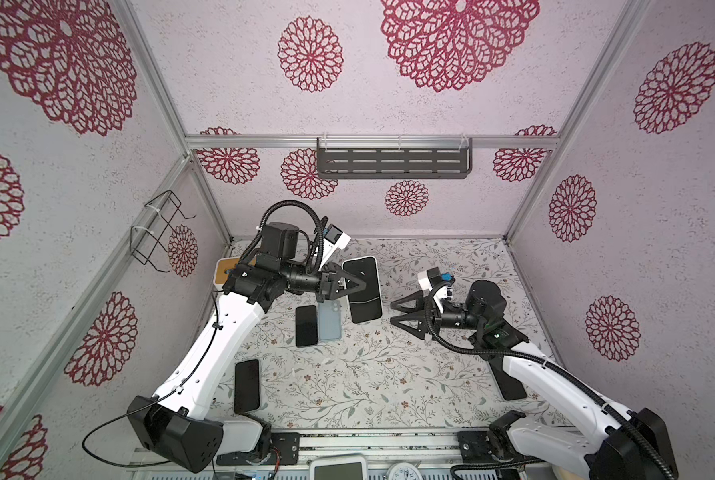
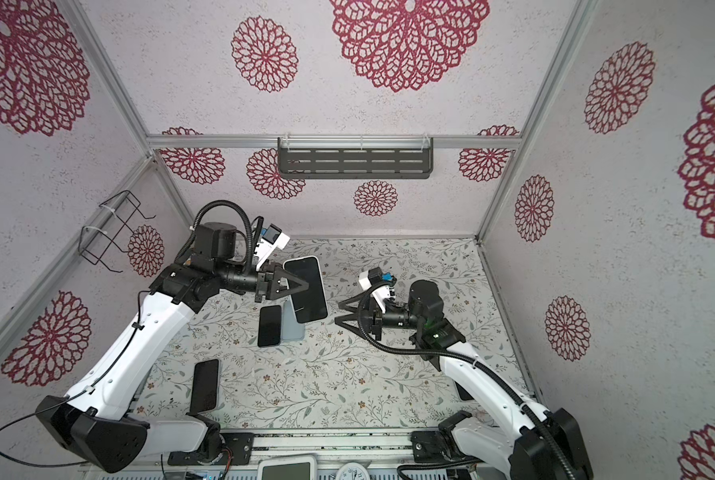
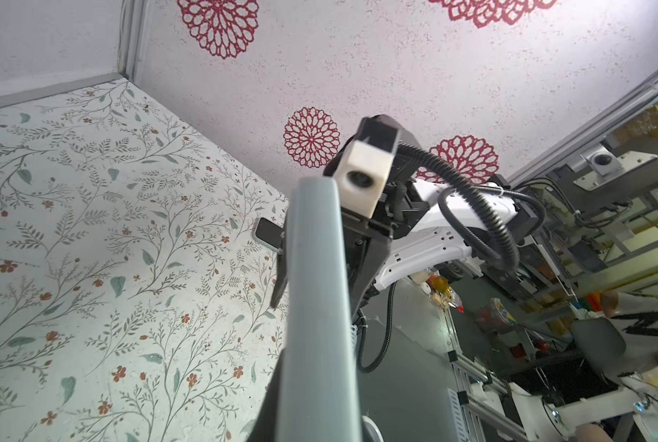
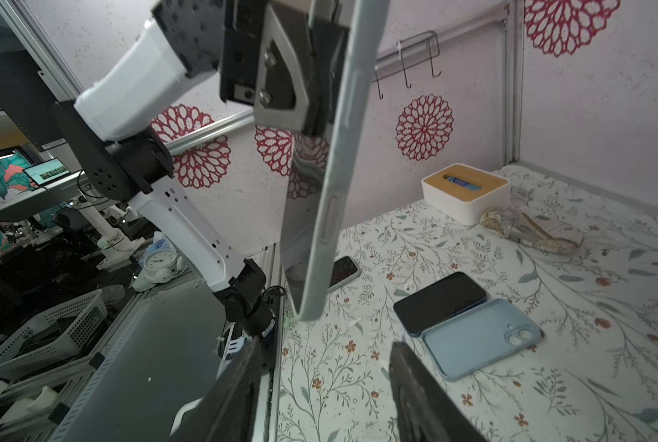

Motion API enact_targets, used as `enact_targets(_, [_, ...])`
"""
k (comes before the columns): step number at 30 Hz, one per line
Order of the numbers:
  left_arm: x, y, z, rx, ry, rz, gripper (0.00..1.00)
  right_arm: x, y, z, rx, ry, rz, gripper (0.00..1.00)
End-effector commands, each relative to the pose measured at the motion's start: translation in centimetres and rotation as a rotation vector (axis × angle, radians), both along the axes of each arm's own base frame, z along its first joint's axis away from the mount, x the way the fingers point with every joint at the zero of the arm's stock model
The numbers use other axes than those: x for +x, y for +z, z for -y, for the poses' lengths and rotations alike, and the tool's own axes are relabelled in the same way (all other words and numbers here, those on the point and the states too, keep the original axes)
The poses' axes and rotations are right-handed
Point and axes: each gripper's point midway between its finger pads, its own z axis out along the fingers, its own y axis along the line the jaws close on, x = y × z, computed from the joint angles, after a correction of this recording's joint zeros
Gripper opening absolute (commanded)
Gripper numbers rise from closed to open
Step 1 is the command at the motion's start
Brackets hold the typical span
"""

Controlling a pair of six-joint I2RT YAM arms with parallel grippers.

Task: Take the phone out of the phone case
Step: 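Move the open right gripper to the phone's lower edge while the left holds its top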

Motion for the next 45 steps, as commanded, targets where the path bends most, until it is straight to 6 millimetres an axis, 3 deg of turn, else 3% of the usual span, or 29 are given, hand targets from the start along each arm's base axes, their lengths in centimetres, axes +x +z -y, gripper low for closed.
enact_targets(1, [-1.3, -1.5, 0.1, 0.028, -0.091, -0.055, 0.00, -0.3, -1.6, -1.1, -0.081, 0.037, 0.033, 0.55])
enact_targets(21, [-0.9, -1.3, 1.1, 0.046, -0.111, -0.021, 0.00, -1.3, 0.4, -2.9, -0.001, 0.151, 0.025, 0.47])
enact_targets(45, [-0.6, -1.4, 1.3, 0.022, -0.103, -0.020, 0.00, -1.7, 0.9, -3.6, 0.040, 0.176, 0.096, 0.07])
